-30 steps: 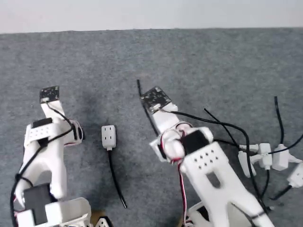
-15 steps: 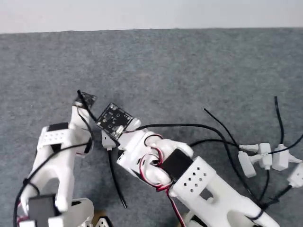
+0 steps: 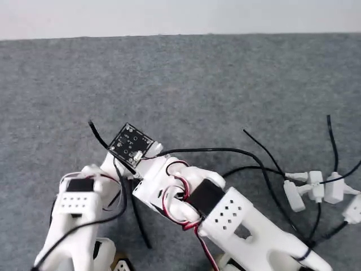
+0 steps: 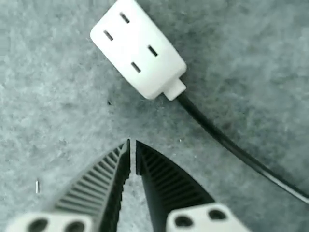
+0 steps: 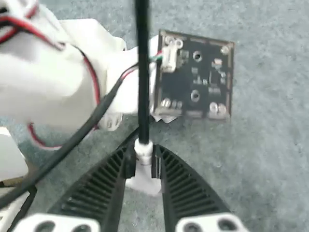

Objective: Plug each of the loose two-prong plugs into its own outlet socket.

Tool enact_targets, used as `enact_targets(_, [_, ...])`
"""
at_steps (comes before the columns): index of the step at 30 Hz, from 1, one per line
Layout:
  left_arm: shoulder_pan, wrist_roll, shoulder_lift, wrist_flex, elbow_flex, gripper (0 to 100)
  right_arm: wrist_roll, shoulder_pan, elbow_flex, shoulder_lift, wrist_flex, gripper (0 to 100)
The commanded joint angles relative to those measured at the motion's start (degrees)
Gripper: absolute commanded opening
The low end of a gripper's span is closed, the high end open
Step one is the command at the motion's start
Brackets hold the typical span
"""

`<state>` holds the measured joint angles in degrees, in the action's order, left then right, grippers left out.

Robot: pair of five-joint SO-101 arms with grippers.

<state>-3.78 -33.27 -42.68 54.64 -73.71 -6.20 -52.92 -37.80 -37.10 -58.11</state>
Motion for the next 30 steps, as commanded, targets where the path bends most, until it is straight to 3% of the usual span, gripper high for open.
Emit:
enact_targets(1, [1.32, -2.29, -6.68, 1.14, -1.27, 1, 0.18, -0.13, 2.29, 1.36, 2.33, 0.8])
enact_targets(7, [2.81, -1.93, -15.30, 1.14, -5.41, 1, 0.53, -0.13, 4.66, 4.62, 1.80, 0.9])
enact_targets(10, [2.37, 2.73, -18.46, -0.88, -6.90, 1, 0.62, -0.13, 4.66, 4.62, 2.15, 0.9])
enact_targets(16, [-10.46, 21.89, -21.71, -11.87, -7.96, 1, 2.46, 0.04, 4.75, 4.62, 5.05, 0.9])
enact_targets(21, [-26.46, 37.63, -22.59, -13.19, -2.42, 1, 1.41, 1.45, 4.31, 5.41, 12.79, 0.9])
enact_targets(24, [-29.89, 42.11, -22.51, -13.10, -1.27, 1, -0.97, 2.33, 4.40, 7.52, 17.54, 0.9])
enact_targets(30, [-31.65, 43.34, -17.85, -10.81, 2.77, 1, -6.42, 2.42, 4.40, 18.68, 28.79, 0.9])
